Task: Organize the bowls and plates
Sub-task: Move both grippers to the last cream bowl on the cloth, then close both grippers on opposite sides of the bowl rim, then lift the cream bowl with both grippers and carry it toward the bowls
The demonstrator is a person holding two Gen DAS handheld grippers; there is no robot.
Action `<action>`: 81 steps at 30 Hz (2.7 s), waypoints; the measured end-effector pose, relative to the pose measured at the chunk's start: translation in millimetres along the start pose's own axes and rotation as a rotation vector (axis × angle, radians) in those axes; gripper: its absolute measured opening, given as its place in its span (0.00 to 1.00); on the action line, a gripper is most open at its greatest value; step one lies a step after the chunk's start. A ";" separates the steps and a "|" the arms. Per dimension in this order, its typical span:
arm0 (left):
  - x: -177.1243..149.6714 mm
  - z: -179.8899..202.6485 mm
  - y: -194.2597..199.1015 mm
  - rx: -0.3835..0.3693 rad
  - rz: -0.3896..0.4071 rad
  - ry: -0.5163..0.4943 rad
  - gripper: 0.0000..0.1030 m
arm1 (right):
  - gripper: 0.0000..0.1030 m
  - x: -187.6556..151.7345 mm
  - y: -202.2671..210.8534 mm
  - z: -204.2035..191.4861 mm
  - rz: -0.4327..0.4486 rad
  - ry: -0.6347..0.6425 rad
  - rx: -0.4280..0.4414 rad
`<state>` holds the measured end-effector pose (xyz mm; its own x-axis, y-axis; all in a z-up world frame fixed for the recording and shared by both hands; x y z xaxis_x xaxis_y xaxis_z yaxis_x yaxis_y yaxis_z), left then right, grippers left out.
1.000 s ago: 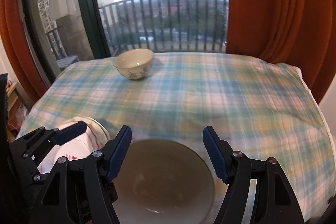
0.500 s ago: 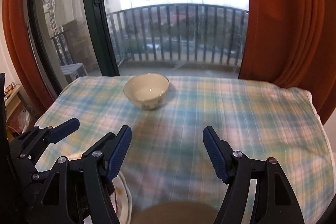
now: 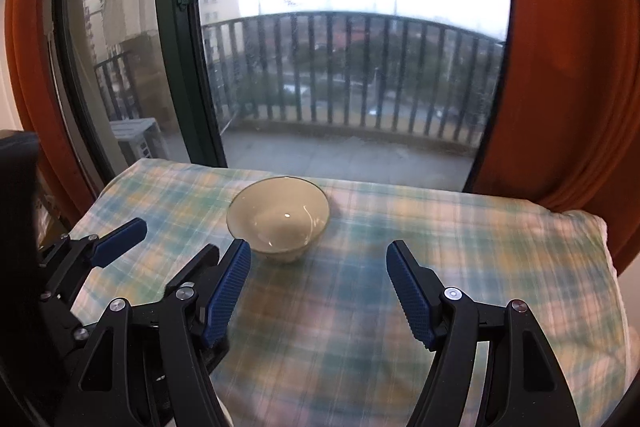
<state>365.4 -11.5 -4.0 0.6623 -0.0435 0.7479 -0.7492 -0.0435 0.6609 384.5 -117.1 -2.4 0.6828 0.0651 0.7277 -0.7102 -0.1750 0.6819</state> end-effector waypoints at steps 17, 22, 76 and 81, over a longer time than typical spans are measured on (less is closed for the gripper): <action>16.7 -21.2 -112.6 0.032 -0.151 0.036 0.66 | 0.71 25.8 -111.4 2.3 -0.061 -0.067 -0.031; 13.0 -20.1 -135.7 0.037 -0.175 0.036 0.60 | 0.63 23.6 -135.2 2.6 -0.093 -0.058 -0.047; 7.2 -7.6 -47.2 -0.057 -0.160 0.044 0.22 | 0.18 20.9 -55.9 -1.7 -0.135 -0.039 -0.020; 3.2 -3.9 -21.3 -0.070 -0.135 0.032 0.22 | 0.18 15.0 -27.0 1.9 -0.111 -0.047 -0.020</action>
<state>383.4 -6.8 -15.5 0.7578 -0.0099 0.6525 -0.6521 0.0230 0.7577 414.2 -113.3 -10.1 0.7641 0.0366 0.6441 -0.6330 -0.1496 0.7595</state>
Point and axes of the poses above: each gripper's, at about its wrist camera, not at the fingertips, and y roughly against the way its jaws point, z to its right, x to its top, the point moved 7 cm from there along -y, roughly the way its jaws point, and after that the axes turned 1 degree about -y, right-handed, at the moved point
